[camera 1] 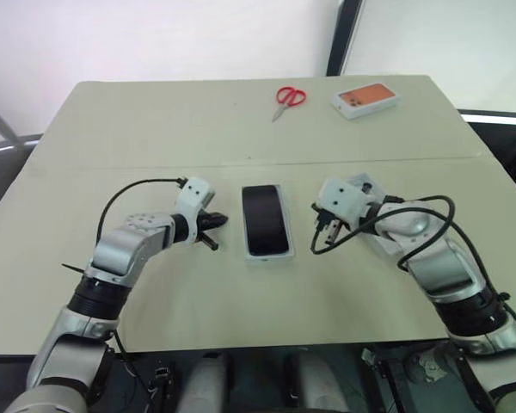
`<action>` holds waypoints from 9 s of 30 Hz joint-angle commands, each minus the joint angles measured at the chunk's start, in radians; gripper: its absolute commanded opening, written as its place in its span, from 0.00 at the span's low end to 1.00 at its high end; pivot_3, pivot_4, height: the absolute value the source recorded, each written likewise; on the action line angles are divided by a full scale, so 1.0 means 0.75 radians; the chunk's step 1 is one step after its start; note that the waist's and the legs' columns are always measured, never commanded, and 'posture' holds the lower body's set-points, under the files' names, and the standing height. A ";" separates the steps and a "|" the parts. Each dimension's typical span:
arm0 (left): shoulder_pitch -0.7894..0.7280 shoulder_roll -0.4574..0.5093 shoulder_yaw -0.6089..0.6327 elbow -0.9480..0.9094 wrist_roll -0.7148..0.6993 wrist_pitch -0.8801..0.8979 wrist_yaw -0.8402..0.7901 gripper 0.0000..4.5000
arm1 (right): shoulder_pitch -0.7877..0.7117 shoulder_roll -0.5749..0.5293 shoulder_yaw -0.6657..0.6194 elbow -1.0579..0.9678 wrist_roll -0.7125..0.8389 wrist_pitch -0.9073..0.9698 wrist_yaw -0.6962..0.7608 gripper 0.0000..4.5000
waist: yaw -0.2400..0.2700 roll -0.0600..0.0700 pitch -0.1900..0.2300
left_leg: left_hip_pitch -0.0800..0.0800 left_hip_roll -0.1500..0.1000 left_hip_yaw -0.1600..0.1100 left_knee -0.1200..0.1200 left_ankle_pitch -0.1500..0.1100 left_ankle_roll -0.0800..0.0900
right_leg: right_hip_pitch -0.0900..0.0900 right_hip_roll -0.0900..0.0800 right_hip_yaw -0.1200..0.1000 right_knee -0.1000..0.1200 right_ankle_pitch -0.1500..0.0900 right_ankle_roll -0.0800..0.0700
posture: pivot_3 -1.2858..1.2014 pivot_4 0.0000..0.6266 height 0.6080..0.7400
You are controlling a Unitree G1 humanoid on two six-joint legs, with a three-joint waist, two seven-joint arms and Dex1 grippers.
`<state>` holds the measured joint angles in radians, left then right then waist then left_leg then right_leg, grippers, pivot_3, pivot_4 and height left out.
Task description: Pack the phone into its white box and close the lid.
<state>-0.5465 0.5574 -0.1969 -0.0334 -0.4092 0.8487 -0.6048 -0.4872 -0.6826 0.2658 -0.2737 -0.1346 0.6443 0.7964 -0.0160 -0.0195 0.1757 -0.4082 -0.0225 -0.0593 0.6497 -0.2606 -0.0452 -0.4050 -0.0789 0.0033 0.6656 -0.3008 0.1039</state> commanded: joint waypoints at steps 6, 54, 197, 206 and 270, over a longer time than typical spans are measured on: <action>-0.006 -0.008 -0.039 -0.093 0.043 0.055 -0.045 0.01 | -0.006 0.094 0.129 0.032 -0.042 -0.044 -0.036 0.00 | 0.002 0.000 0.000 | 0.000 0.000 0.000 0.000 0.000 0.000 | 0.000 0.000 0.000 0.001 0.000 0.000 | 0.52 0.24 1.00; -0.150 -0.363 -0.271 -0.008 0.181 0.081 -0.221 0.01 | 0.245 -0.179 -0.057 -0.240 0.036 0.021 0.153 0.00 | 0.010 0.000 0.000 | 0.000 -0.002 -0.001 0.004 -0.001 0.002 | 0.004 -0.001 -0.002 0.000 0.000 0.000 | 0.52 0.24 1.00; 0.037 -0.380 -0.045 -0.238 0.065 0.090 0.064 0.00 | -0.051 -0.296 0.097 -0.181 0.325 0.099 -0.138 0.01 | 0.009 0.005 0.000 | -0.001 0.001 0.000 0.005 -0.002 0.006 | 0.003 -0.002 -0.001 -0.001 0.000 0.001 | 0.52 0.24 1.00; -0.004 -0.424 -0.071 -0.191 0.080 0.052 0.043 0.00 | 0.000 -0.286 0.047 -0.189 0.277 0.123 -0.122 0.01 | 0.008 0.005 0.000 | -0.001 0.001 0.001 0.005 -0.002 0.006 | 0.003 -0.002 -0.001 -0.001 0.000 0.001 | 0.52 0.24 1.00; -0.028 -0.529 -0.049 -0.084 0.148 0.021 0.092 0.00 | 0.105 -0.190 -0.002 -0.156 0.137 0.165 -0.093 0.01 | 0.008 0.005 0.000 | -0.001 0.000 0.001 0.006 -0.002 0.006 | 0.003 -0.002 -0.001 0.000 0.000 0.001 | 0.52 0.24 1.00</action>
<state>-0.5565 0.1751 -0.2196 -0.0790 -0.2921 0.8826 -0.5302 -0.4034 -0.8346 0.2857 -0.3673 -0.0344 0.7793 0.7230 -0.0100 -0.0159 0.1754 -0.4088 -0.0224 -0.0589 0.6540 -0.2623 -0.0408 -0.4027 -0.0804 0.0027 0.6656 -0.3009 0.1044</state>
